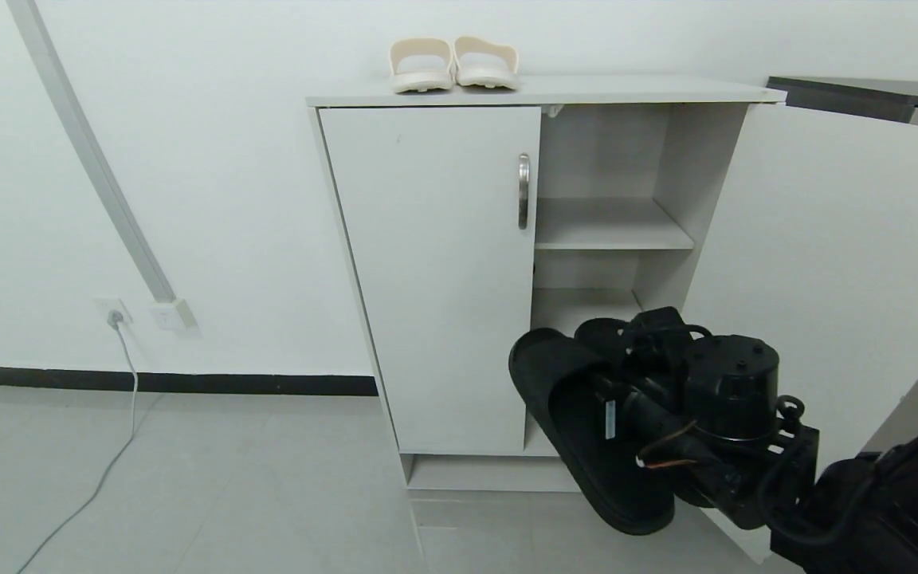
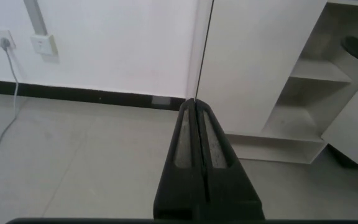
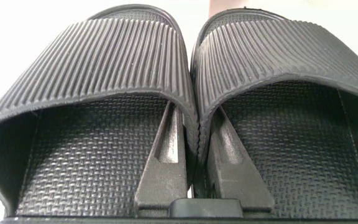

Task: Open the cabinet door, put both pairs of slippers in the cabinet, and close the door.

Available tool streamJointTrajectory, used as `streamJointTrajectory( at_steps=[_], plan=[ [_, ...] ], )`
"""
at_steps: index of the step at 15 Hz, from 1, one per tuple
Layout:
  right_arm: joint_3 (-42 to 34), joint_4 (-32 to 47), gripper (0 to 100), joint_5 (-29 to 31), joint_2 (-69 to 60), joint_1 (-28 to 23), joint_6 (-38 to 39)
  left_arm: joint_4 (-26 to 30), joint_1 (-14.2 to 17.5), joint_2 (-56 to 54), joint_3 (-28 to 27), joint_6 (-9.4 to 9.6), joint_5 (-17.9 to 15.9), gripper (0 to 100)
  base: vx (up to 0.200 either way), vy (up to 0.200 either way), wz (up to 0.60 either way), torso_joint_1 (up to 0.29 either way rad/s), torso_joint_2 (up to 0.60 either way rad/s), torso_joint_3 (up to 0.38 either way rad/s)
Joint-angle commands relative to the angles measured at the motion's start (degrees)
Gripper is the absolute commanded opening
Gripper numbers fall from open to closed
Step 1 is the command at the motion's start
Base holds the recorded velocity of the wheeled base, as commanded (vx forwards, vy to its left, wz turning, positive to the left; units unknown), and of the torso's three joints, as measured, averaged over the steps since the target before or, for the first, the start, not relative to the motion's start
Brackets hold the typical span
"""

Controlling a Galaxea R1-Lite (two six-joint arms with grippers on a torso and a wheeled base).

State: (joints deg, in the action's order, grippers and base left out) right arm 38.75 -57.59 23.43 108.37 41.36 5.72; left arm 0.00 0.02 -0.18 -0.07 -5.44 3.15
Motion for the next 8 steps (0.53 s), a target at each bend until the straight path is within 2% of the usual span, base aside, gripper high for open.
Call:
streamJointTrajectory(
  at_steps=[1, 3, 6, 8],
  plan=[
    [5.7, 1.4, 0, 8.1, 4.7, 2.1, 0.3, -0.1, 0.1, 0.2, 0.0, -0.1, 0.0, 0, 0.0, 0.0, 0.0, 0.0, 0.0, 0.0],
    [8.2, 1.6, 0, 12.4, 6.2, 1.6, 1.8, -0.1, 0.0, 0.2, 0.0, -0.01, 0.0, 0, 0.0, 0.0, 0.0, 0.0, 0.0, 0.0],
    [8.9, 1.6, 0, 14.1, 7.4, 1.0, 1.9, -0.1, 0.0, 0.3, 0.0, -0.01, 0.1, 0, 0.0, 0.0, 0.0, 0.0, 0.0, 0.0],
    [9.1, 1.6, 0, 15.7, 8.3, 0.9, 1.9, -0.1, 0.1, 0.3, 0.0, -0.01, 0.1, 0, 0.0, -0.2, 0.0, 0.002, 0.0, 0.005]
  ],
)
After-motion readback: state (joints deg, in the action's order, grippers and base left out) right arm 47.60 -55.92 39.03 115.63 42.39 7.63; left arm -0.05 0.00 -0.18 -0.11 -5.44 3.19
